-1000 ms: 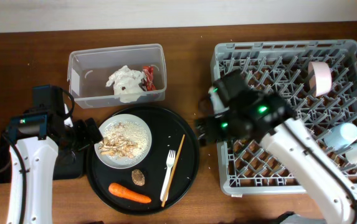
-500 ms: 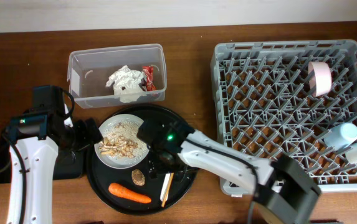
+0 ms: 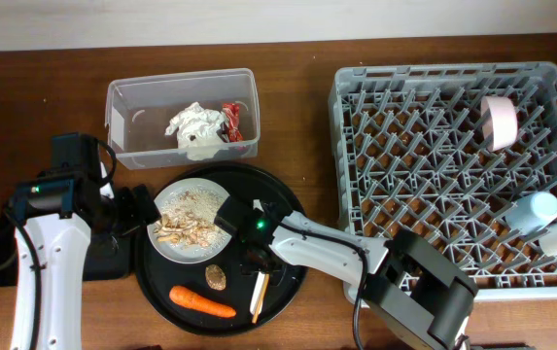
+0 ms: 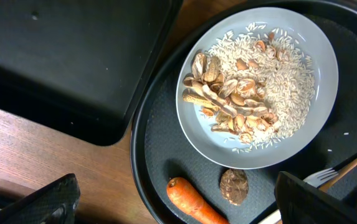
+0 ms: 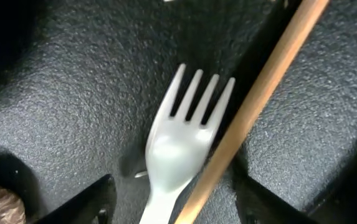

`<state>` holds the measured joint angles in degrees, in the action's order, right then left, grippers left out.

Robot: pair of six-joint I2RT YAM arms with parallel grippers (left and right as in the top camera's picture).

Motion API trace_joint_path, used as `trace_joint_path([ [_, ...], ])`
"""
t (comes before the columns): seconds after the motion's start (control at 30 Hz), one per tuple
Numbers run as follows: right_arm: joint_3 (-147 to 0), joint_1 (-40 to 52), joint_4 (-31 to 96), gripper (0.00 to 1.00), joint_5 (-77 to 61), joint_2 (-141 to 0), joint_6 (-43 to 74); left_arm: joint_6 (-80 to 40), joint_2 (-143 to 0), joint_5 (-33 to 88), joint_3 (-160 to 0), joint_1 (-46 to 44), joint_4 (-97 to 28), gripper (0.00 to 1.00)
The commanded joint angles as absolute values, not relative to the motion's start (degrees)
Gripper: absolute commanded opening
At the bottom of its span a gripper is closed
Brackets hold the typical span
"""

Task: Sort waste into correct bins and load items into the dishwasher rack
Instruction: 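Reach the right gripper to the fork and chopstick and grasp both, then carry the fork and chopstick into the rack's left side, release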

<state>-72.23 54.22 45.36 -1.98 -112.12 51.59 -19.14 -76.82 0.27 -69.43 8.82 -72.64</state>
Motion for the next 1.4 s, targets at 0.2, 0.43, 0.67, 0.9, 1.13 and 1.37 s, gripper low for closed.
trace_joint_path([
  [0.2,-70.78,54.52,44.71,0.21,0.08,-112.88,51.96,-19.68,-76.69,0.67,-69.47,9.17,-72.69,0.99],
  [0.43,-70.83,54.52,44.75,0.04,0.05,-112.66,51.94,-19.68,-76.69,0.67,-69.47,9.17,-72.71,0.99],
  [0.67,-71.13,54.35,44.93,0.04,2.26,-108.4,49.58,-19.68,-76.69,0.67,-69.47,9.17,-72.73,0.99],
  [0.9,-74.3,54.26,46.7,0.04,4.82,-102.72,40.84,-19.68,-76.69,0.67,-69.47,9.17,-72.75,0.99],
  [1.13,-74.72,46.41,55.88,0.04,7.16,-93.38,34.13,-19.66,-76.69,0.67,-69.47,9.17,-72.97,0.99],
  [1.37,-74.67,28.67,65.58,0.04,6.94,-84.84,20.38,-19.68,-76.69,0.67,-69.47,9.17,-72.97,0.99],
])
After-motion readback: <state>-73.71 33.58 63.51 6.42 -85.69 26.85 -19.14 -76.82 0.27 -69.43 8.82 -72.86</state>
